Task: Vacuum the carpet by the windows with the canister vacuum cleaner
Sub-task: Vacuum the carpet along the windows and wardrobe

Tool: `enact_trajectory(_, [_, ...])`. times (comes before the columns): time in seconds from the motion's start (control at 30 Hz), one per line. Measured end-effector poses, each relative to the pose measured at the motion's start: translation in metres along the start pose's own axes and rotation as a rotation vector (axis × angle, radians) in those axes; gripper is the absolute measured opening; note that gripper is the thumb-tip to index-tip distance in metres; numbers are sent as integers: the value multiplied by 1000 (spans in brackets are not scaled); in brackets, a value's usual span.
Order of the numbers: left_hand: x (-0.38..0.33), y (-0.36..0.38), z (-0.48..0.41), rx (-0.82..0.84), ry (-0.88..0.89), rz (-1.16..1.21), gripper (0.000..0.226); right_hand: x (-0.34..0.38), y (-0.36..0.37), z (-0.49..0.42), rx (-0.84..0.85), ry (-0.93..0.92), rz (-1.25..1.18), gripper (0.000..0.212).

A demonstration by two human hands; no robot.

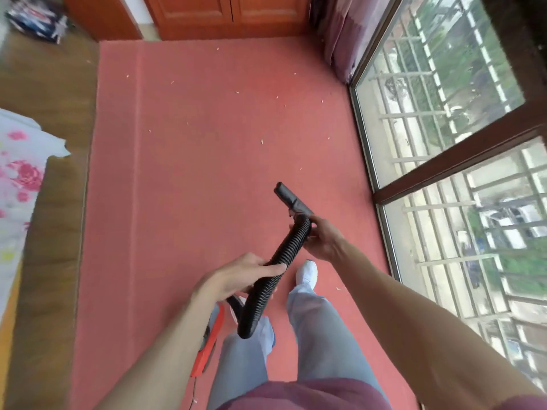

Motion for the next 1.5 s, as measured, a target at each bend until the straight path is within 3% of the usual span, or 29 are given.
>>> enact_trajectory(0.13, [10, 23, 25, -1, 28, 33, 28, 8, 5, 36, 4, -73, 164, 28])
enact_trajectory(0.4, [-29, 29, 23, -369, 202, -5, 55, 80, 18, 52, -10, -173, 415, 30])
enact_trajectory(0.67, [-77, 99, -15, -531, 180, -37, 70, 150, -16, 54, 89, -48, 505, 20])
enact_trajectory(0.93, [-96, 127, -29, -647, 170, 27, 49, 176, -39, 49, 105, 32, 622, 20])
enact_trajectory(1.2, [-104, 104, -68, -591, 130, 90, 69, 195, -38, 11, -42, 76, 725, 15])
enact_trajectory(1.5, [-153, 50, -143, -419, 49, 63, 69, 248, -13, -61, -105, 162, 699, 18])
Point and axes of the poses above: each hand's wrist, its own z-axis away from the middle knuckle, its own y-axis out of the palm, x = y × z, the point moved 9 cm from there along -z, towards the middle knuckle, and after that the axes turned 2 degrees about y, right-handed, at the moved point
